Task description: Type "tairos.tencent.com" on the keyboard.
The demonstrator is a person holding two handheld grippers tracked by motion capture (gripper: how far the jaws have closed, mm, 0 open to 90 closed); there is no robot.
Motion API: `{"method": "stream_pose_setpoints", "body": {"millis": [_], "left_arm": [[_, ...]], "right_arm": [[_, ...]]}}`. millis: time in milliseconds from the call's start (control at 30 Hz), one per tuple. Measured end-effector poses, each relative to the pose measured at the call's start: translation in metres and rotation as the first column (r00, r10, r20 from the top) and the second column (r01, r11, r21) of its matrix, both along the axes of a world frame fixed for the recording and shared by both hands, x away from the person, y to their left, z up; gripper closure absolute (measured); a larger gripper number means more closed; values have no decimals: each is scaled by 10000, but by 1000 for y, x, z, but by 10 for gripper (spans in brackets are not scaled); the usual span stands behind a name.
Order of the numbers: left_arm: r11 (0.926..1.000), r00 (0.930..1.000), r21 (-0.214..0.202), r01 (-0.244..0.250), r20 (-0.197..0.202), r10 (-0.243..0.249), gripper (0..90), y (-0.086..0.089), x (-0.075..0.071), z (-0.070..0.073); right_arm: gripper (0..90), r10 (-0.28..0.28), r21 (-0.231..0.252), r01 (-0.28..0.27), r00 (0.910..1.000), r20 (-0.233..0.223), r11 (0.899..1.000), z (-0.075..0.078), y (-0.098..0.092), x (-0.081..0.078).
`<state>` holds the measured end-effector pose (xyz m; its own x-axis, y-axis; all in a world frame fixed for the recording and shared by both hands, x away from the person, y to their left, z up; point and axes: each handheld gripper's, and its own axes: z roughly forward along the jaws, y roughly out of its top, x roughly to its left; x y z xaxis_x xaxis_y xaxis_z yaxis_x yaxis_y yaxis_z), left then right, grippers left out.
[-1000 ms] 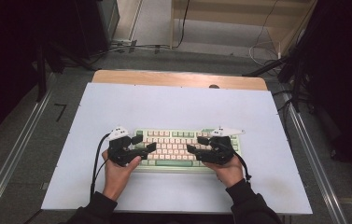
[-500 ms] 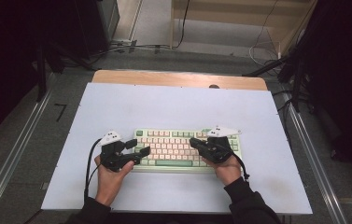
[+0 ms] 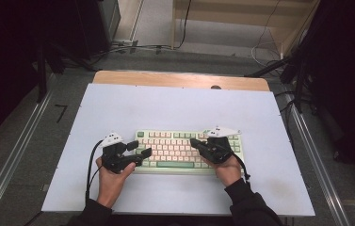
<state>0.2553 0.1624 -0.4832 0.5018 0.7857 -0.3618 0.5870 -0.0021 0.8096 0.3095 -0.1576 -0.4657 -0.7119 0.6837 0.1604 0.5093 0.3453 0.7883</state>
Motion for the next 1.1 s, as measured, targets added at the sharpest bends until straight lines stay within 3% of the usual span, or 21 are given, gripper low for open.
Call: {"method": "stream_pose_setpoints", "body": {"millis": [433,633,867,967,1100], "left_arm": [[10000,10000,29,-20,-48,20,320,0,0,0],[10000,10000,8,8,-83,-8,321,-1,0,-1],[10000,9999,52,53,-120,-52,321,-1,0,-1],[10000,9999,82,53,-131,-52,321,-1,1,-1],[10000,9999,66,46,-115,-46,321,-1,0,-1]], "right_arm": [[877,-78,-81,78,10000,-29,9999,-1,0,1],[877,-191,-506,182,9997,-169,9986,-7,1,3],[877,-249,-1413,163,9979,-594,9898,-19,6,8],[877,-272,-1307,202,9983,-519,9912,-17,5,7],[876,-434,-522,427,9990,-119,9977,-5,-3,3]]}}
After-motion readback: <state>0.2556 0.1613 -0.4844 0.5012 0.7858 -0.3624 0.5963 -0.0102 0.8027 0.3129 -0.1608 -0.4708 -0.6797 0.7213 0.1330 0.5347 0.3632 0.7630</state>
